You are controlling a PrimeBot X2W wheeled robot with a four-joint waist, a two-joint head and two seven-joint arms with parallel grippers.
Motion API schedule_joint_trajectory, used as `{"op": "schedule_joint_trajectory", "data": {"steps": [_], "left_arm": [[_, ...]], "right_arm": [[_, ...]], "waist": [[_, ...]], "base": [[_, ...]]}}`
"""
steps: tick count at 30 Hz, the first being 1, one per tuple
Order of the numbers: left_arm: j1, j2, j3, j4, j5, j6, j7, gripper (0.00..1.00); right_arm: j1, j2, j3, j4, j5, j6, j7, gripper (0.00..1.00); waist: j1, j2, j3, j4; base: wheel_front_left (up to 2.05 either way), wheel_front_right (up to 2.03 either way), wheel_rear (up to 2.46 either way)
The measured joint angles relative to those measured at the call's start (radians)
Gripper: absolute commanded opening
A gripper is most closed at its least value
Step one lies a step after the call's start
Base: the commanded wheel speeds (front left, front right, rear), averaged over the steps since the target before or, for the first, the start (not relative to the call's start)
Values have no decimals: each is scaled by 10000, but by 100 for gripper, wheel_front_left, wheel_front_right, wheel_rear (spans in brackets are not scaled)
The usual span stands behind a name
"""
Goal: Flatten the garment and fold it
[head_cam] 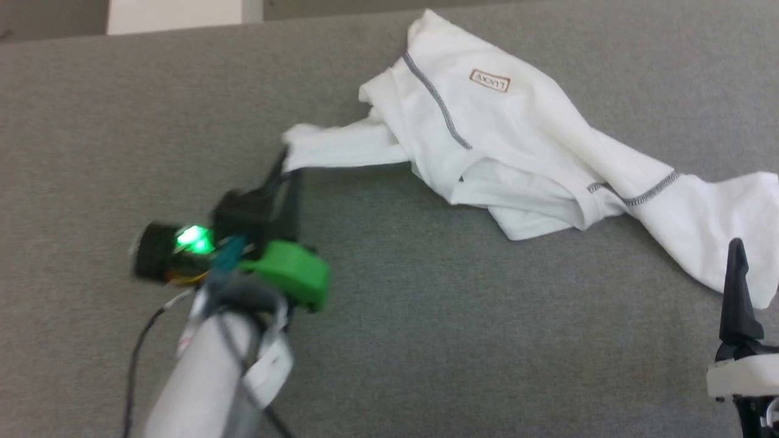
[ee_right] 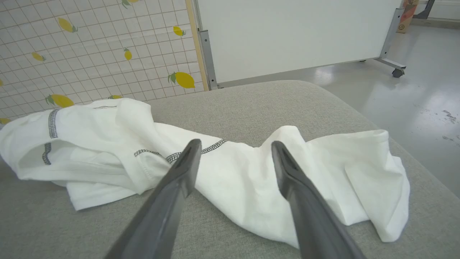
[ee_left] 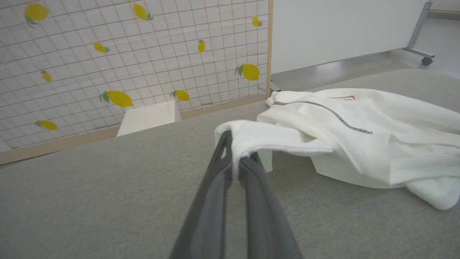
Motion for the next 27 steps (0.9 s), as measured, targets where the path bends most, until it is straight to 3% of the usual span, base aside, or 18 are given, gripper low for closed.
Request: {"op": "schedule_joint_trajectory", "data": {"steps": [6,12,15,19,20,21,22,27], "left_arm": [[2667,800,1538,-3166,-15,1402,571,0],[5657,1020,3866,-4345,-433,2704,543,0],[6826,897,4615,-4119,-826,2949,125,0],[7489,671,4884,-3463,-1292,2926,-299,0],[7540,602,4844,-3384,-1356,2869,-380,25],[7535,506,4732,-3331,-1440,2788,-508,73],[7427,297,4491,-3266,-1755,2564,-777,100],[6786,140,3906,-3578,-2182,1939,-1030,100]], "right_arm": [[445,2,4,-40,0,0,201,100],[698,4,-58,-142,-2,0,349,100],[820,4,-79,-153,-2,0,384,100],[935,4,-40,-142,-15,0,481,100],[960,4,-19,-138,-17,0,500,100],[995,4,-2,-130,-17,0,533,100],[1016,4,35,-128,-17,0,585,100],[1018,4,134,-174,-84,0,717,100]], "waist": [[0,0,-664,579],[0,0,-1172,1110],[0,0,-1398,1299],[0,0,-1666,1478],[0,0,-1716,1506],[0,0,-1772,1536],[0,0,-1868,1589],[0,0,-1984,1611]], "base": [[0,0,0],[0,0,0],[0,0,0],[0,0,0],[0,0,0],[0,0,0],[0,0,0],[0,0,0]]}}
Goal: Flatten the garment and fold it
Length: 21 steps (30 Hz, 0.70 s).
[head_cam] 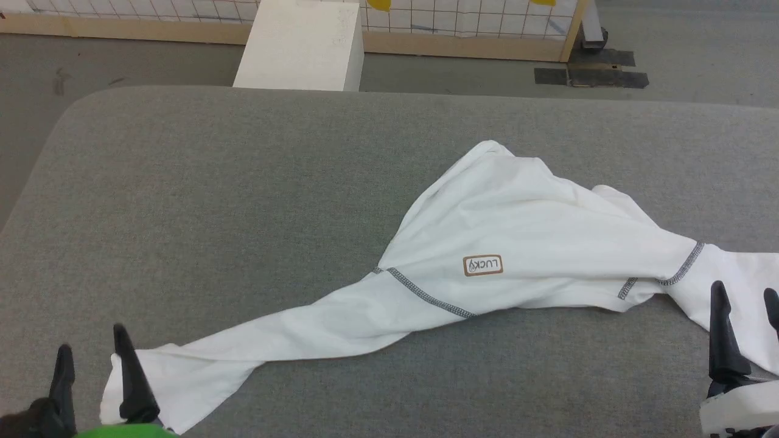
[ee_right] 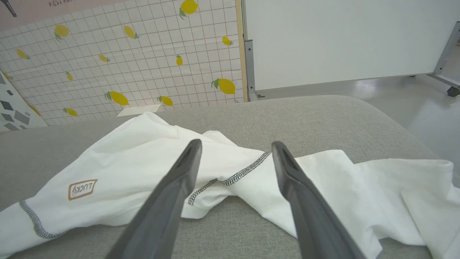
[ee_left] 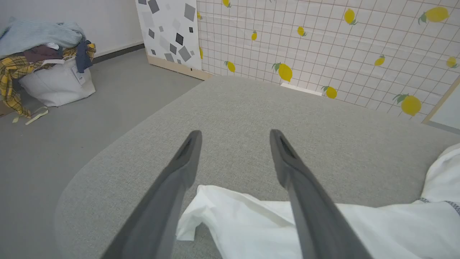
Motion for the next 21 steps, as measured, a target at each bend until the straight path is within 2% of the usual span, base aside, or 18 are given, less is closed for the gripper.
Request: {"op": "schedule_joint_trajectory", "data": {"steps": [4,8,12,15,21], "left_arm": [[-777,380,-648,-662,307,-414,240,100],[-1933,616,-1902,-523,612,-1078,1032,100],[-2994,798,-3371,552,1174,-1868,2299,100],[-3652,849,-4079,1469,1373,-2370,3225,100],[-4229,1014,-4688,3118,1302,-3139,4550,100]], "right_arm": [[0,-2,0,-142,-10,0,73,100],[-19,0,100,-190,-8,0,82,100],[-99,0,205,-196,0,0,81,100],[-267,0,251,-226,0,0,82,100],[-477,0,215,-249,-2,0,84,100]], "waist": [[0,0,116,-37],[0,0,349,-88],[0,1,635,-174],[0,0,855,-262],[0,0,1155,-551]], "base": [[0,0,0],[0,0,0],[0,0,0],[0,0,0],[0,0,0]]}}
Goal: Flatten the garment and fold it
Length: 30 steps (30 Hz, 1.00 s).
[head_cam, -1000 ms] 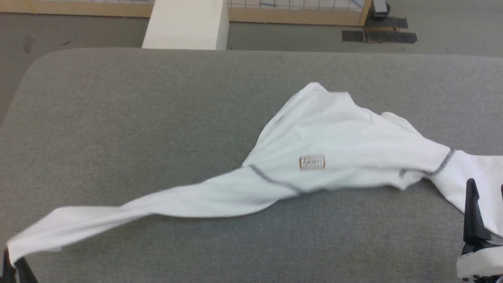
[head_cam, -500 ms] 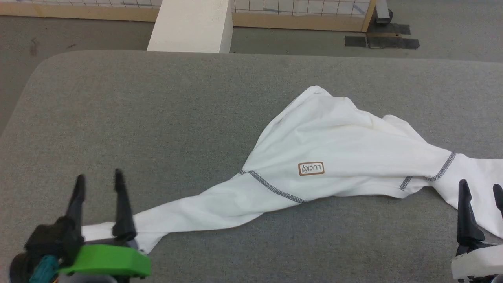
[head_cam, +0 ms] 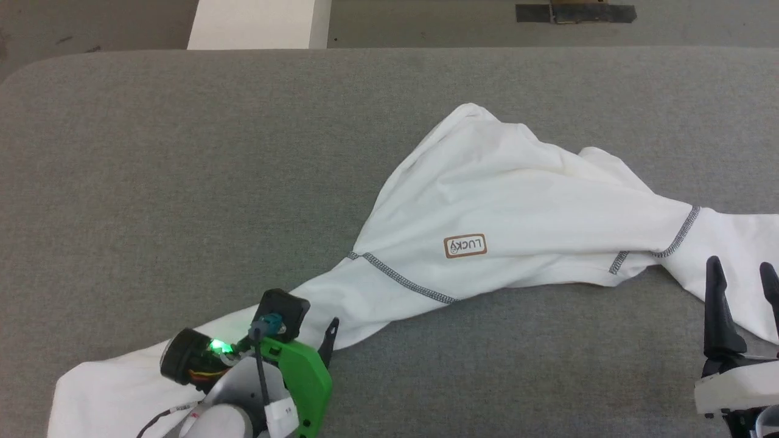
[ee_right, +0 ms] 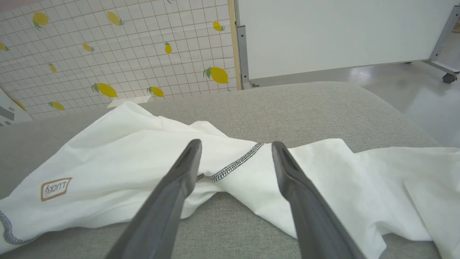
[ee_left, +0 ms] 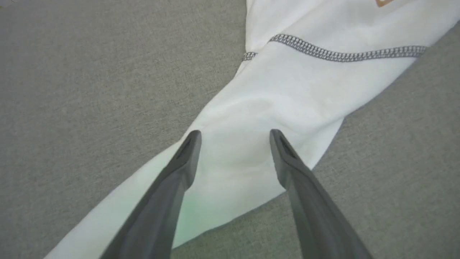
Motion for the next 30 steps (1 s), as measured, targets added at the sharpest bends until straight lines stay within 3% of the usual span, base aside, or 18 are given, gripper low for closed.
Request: {"op": "schedule_joint_trajectory", "data": {"steps": [5,7,13,17,19,24,28,29,30], "left_arm": [[-75,-13,-151,711,-382,-247,385,100],[-172,-2,-194,899,-360,-263,236,0],[-418,-199,-313,1262,-497,-435,-336,0],[-399,-199,-65,667,-531,-309,-738,0],[-307,-71,257,-12,-525,-4,-855,0],[903,773,1965,-2151,-209,1540,-1139,0],[2273,840,2217,-2539,-560,1829,-453,0],[2600,788,2196,-2602,-729,1871,-291,6],[2851,698,2165,-2681,-936,1883,-182,33]], "right_arm": [[-8,0,-23,19,2,0,-2,100],[-16,-2,-25,42,8,0,-2,100],[-131,0,-12,63,8,0,-2,100],[-169,0,-15,52,-4,0,73,100],[-168,0,4,48,-4,0,82,100],[-157,0,-4,17,-4,0,86,100],[-150,0,31,25,-4,0,86,100],[-149,2,36,27,-4,0,86,100],[-148,2,40,29,-2,0,86,100]], "waist": [[0,0,148,-161],[0,0,192,-155],[0,0,147,17],[0,0,41,183],[0,0,-32,253],[0,0,-143,451],[0,0,-116,495],[0,0,-110,500],[0,0,-109,508]], "base": [[0,0,0],[0,0,0],[0,0,0],[0,0,0],[0,0,0],[0,0,0],[0,0,0],[0,0,0],[0,0,0]]}}
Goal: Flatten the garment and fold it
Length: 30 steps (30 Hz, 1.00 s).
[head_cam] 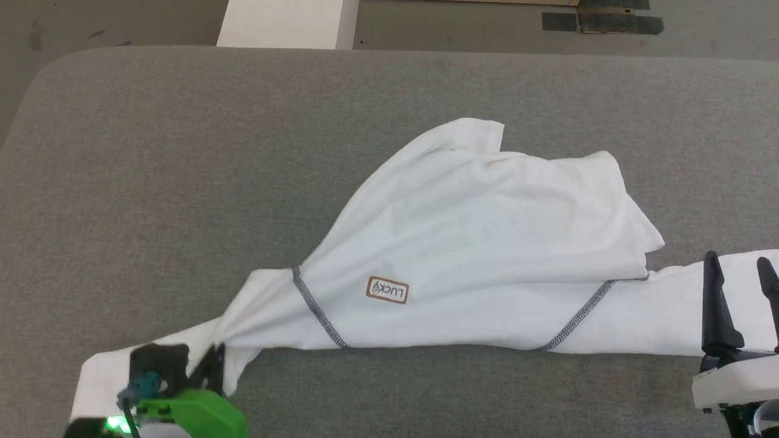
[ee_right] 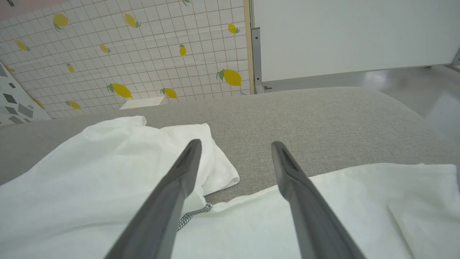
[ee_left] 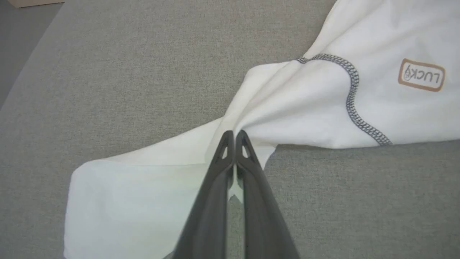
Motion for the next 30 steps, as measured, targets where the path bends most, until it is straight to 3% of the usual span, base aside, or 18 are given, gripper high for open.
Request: {"op": "schedule_joint_trajectory", "data": {"steps": [2,5,8,10,14,18,22,27,30], "left_arm": [[243,-232,-134,-96,-244,2,19,100],[199,-750,-261,-201,-368,75,-736,100],[-43,-1429,-211,-410,-851,-79,-2215,100],[-358,-1630,-196,-410,-780,-272,-3350,100],[-807,-1866,-213,42,-58,-127,-5093,100],[-897,-2088,-458,798,477,2,-5875,100],[-914,-2284,-779,1442,656,2,-6054,100],[-1193,-2493,-989,1802,665,35,-6253,100],[-1381,-2575,-1103,1944,700,35,-6307,100]], "right_arm": [[6,-2,2,8,0,0,2,100],[25,-2,10,31,0,0,31,100],[37,0,27,33,-4,0,92,100],[57,-2,54,12,-23,0,140,100],[65,0,192,-117,-286,0,416,100],[-429,-71,439,-355,-445,0,1122,100],[-1613,-920,972,-332,-136,0,2391,100],[-3342,-2508,1914,167,568,0,4153,100],[-4424,-3037,2500,748,1145,0,5104,100]], "waist": [[0,0,-11,20],[0,0,-69,62],[0,0,-166,109],[0,0,-239,142],[1,0,-324,216],[0,0,-254,223],[1,0,-64,210],[1,0,272,305],[1,0,492,420]], "base": [[0,0,0],[0,0,0],[0,0,0],[0,0,0],[0,0,0],[0,0,0],[0,0,0],[0,0,0],[0,0,0]]}}
